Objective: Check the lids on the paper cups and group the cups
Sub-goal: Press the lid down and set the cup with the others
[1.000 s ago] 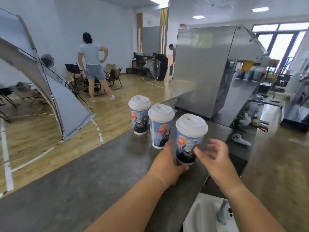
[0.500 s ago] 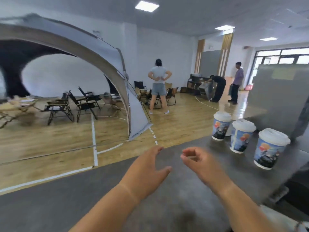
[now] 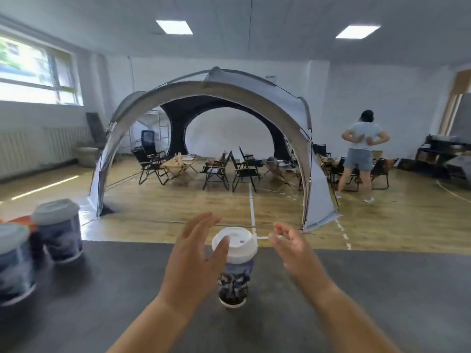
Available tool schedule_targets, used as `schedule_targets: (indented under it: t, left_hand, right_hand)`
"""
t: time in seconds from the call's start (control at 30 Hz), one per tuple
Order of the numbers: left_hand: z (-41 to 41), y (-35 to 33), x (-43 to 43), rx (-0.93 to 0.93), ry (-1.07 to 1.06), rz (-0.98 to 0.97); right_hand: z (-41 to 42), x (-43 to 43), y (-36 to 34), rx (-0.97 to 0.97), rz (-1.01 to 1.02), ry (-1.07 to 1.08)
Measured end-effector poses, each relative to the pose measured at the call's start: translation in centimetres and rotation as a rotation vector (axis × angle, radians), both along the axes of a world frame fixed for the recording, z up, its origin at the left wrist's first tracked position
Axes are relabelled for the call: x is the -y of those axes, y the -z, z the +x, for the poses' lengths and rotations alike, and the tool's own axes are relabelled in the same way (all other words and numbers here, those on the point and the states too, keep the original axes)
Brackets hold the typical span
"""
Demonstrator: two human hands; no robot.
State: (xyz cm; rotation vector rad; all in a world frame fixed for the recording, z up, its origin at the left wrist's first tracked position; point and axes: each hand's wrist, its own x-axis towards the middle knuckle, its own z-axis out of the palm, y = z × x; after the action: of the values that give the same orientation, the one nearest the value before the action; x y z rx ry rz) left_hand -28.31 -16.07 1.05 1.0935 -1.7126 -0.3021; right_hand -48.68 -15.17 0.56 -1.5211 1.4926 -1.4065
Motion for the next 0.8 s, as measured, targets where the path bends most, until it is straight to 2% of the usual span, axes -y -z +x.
schedule_targets:
  t: [0.07, 0.13, 0.2, 0.33, 0.47, 0.67, 0.8]
  left_hand:
    - [0.6, 1.8, 1.4, -0.065, 0.006, 0.132]
    - [0.0, 2.9, 2.1, -0.221, 0.131, 0.348]
    - [-1.1, 3.7, 2.2, -0.377, 0.277, 0.473]
    - [-3.7, 3.8, 1.9, -0.509, 0.376, 0.463]
    - [-6.5, 3.6, 1.6, -0.505, 0.467, 0.472]
    - [-8.2, 5.6, 2.4, -0.586, 0.468, 0.466]
    - [-8.5, 5.7, 2.7, -0.624, 0.485, 0.483]
  right_hand:
    - [2.0, 0.8, 0.6, 0.033, 0.032, -0.051]
    - [3.6, 1.4, 1.4, 0.074, 0.065, -0.093]
    - [4.6, 1.7, 2.0, 0.078, 0.059, -0.077]
    - [3.6, 0.9, 2.0, 0.18, 0.002, 0.0]
    - [0.9, 0.2, 2.3, 0.281, -0.025, 0.071]
    - [-0.1, 0.2, 3.3, 0.311, 0.027, 0.111]
    - [-1.4, 2.1, 1.4, 0.391, 0.096, 0.187]
